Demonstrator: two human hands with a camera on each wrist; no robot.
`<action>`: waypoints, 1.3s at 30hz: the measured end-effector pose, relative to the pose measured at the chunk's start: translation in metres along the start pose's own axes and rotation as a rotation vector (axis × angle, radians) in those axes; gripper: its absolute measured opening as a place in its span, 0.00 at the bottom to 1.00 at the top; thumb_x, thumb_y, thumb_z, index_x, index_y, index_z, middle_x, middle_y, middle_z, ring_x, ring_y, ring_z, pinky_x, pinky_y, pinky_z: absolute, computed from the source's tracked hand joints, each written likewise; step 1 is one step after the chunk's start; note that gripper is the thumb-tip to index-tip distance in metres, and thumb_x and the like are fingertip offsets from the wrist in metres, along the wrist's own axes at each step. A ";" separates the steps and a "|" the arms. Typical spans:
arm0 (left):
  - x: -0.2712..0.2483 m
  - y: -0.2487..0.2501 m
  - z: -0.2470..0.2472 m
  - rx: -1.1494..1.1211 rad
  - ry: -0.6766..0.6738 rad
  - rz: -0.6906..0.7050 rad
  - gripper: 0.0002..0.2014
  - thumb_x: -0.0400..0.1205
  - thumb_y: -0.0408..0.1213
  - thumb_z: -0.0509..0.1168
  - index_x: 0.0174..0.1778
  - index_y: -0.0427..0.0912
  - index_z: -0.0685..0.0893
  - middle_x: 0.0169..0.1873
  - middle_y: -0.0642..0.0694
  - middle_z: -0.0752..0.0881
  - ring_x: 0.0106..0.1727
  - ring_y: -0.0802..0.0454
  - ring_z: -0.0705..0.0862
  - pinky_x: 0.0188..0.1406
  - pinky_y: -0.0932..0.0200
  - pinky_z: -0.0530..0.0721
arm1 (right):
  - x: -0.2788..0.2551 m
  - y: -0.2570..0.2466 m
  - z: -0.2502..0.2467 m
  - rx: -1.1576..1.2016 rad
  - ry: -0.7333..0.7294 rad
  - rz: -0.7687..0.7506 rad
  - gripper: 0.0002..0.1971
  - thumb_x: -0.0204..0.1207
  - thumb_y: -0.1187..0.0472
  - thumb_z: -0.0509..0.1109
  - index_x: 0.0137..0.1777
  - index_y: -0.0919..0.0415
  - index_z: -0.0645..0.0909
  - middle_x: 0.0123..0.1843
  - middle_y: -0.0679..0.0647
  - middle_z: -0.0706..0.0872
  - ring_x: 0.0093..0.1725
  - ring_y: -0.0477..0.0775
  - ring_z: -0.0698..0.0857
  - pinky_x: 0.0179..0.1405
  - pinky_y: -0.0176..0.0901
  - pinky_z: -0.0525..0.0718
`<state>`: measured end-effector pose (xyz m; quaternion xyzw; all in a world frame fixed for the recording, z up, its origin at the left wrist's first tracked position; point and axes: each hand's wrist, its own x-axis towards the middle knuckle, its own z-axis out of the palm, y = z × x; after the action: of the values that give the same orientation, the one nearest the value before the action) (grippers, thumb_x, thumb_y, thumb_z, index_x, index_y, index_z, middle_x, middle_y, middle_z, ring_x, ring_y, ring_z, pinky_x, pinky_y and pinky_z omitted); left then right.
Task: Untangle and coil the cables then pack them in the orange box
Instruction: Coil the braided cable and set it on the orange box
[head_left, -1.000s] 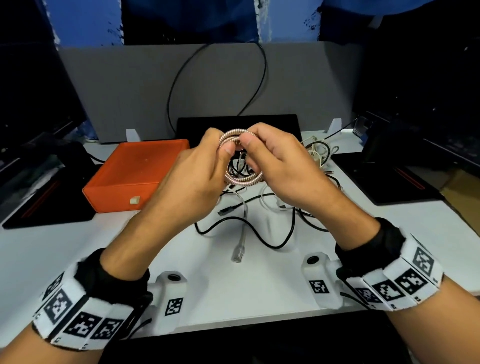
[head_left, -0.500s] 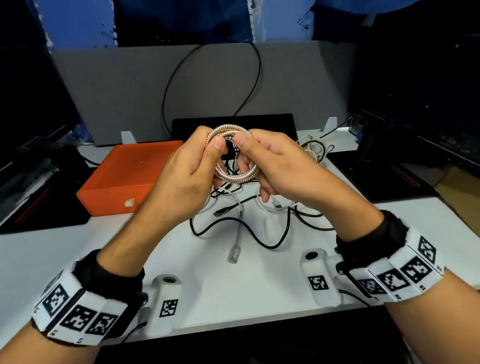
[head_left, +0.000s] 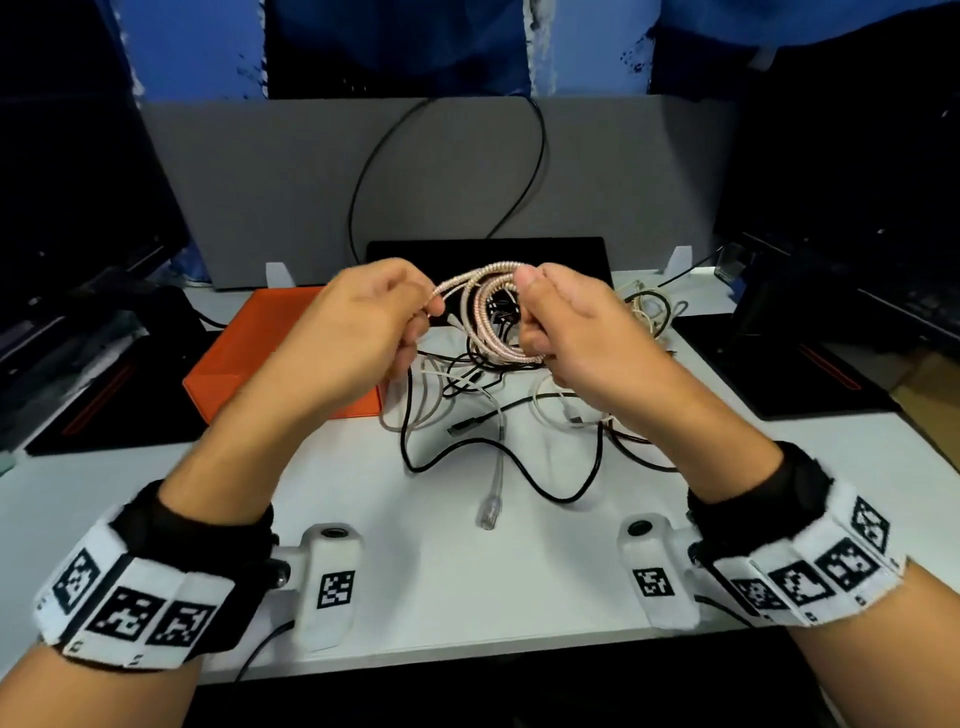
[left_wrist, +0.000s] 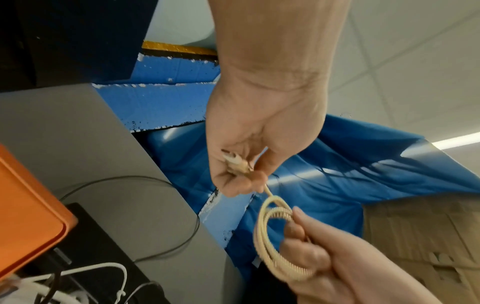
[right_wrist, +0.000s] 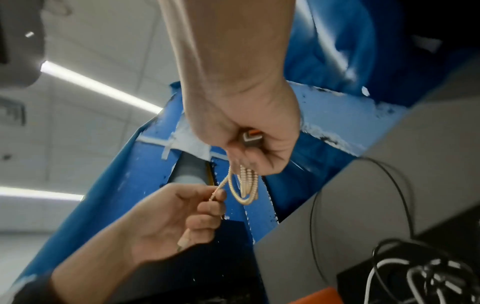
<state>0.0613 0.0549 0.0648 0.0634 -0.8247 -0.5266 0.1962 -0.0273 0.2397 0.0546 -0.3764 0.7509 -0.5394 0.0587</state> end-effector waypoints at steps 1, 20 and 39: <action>0.000 0.002 -0.005 -0.034 -0.027 -0.021 0.14 0.91 0.34 0.56 0.42 0.40 0.82 0.25 0.48 0.76 0.24 0.48 0.75 0.24 0.59 0.69 | 0.000 0.002 0.002 -0.142 0.026 -0.034 0.20 0.93 0.46 0.54 0.41 0.55 0.68 0.32 0.47 0.71 0.23 0.40 0.66 0.26 0.35 0.63; -0.018 0.016 0.009 -0.124 0.021 0.313 0.06 0.81 0.31 0.73 0.52 0.40 0.84 0.45 0.36 0.92 0.48 0.43 0.93 0.54 0.48 0.92 | -0.006 -0.005 0.007 -0.085 -0.063 -0.098 0.19 0.94 0.49 0.54 0.40 0.54 0.73 0.28 0.41 0.76 0.24 0.39 0.72 0.28 0.33 0.69; -0.026 0.021 0.009 -0.202 -0.044 0.366 0.09 0.82 0.19 0.69 0.46 0.38 0.81 0.43 0.46 0.90 0.50 0.40 0.94 0.51 0.56 0.90 | -0.017 -0.016 0.004 -0.363 0.096 -0.151 0.16 0.92 0.44 0.53 0.44 0.49 0.69 0.35 0.47 0.82 0.34 0.48 0.80 0.34 0.51 0.77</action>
<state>0.0839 0.0804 0.0735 -0.1190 -0.7696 -0.5635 0.2758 -0.0058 0.2453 0.0612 -0.4101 0.8073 -0.4154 -0.0865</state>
